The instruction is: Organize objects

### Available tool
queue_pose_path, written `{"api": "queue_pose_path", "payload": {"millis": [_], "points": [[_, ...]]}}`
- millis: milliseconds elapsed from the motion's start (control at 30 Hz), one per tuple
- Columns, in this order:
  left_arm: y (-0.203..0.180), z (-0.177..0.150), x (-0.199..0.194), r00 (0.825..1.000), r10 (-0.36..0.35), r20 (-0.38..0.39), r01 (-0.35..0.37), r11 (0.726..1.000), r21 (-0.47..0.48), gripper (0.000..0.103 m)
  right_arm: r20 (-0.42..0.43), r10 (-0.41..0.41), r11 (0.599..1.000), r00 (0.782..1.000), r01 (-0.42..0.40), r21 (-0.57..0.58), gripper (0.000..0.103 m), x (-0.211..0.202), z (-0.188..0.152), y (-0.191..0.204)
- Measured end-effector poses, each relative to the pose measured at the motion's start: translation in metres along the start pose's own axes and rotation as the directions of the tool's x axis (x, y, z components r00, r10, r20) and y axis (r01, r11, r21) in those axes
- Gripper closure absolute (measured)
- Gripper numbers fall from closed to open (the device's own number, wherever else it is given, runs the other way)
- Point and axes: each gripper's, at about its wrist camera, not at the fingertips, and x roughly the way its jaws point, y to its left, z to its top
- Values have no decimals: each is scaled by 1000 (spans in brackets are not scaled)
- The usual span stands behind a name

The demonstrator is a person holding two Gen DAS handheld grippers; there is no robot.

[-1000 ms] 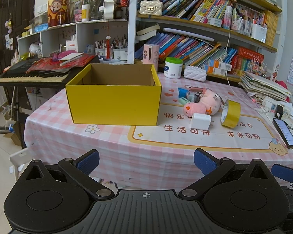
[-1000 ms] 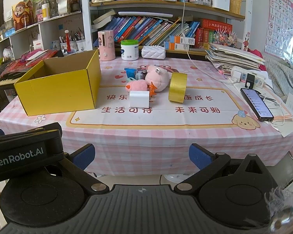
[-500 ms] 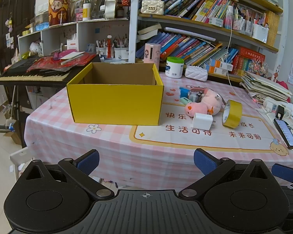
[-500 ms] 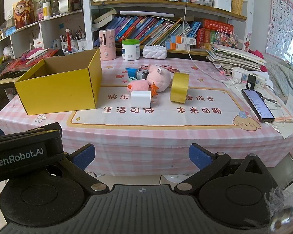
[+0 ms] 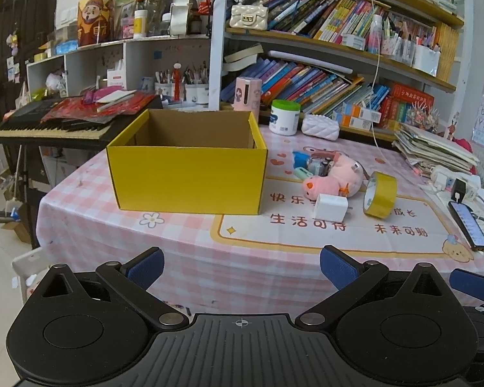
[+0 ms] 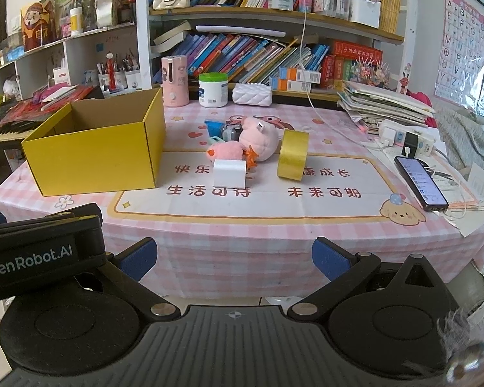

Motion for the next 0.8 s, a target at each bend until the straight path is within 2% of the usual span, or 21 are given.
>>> {"api": "queue_pose_path", "payload": {"millis": [800], "points": [[9, 6, 2, 1000, -14, 6, 14, 1000, -5, 0, 12, -6, 1000, 1000, 6, -10, 0, 0, 5, 9]]}}
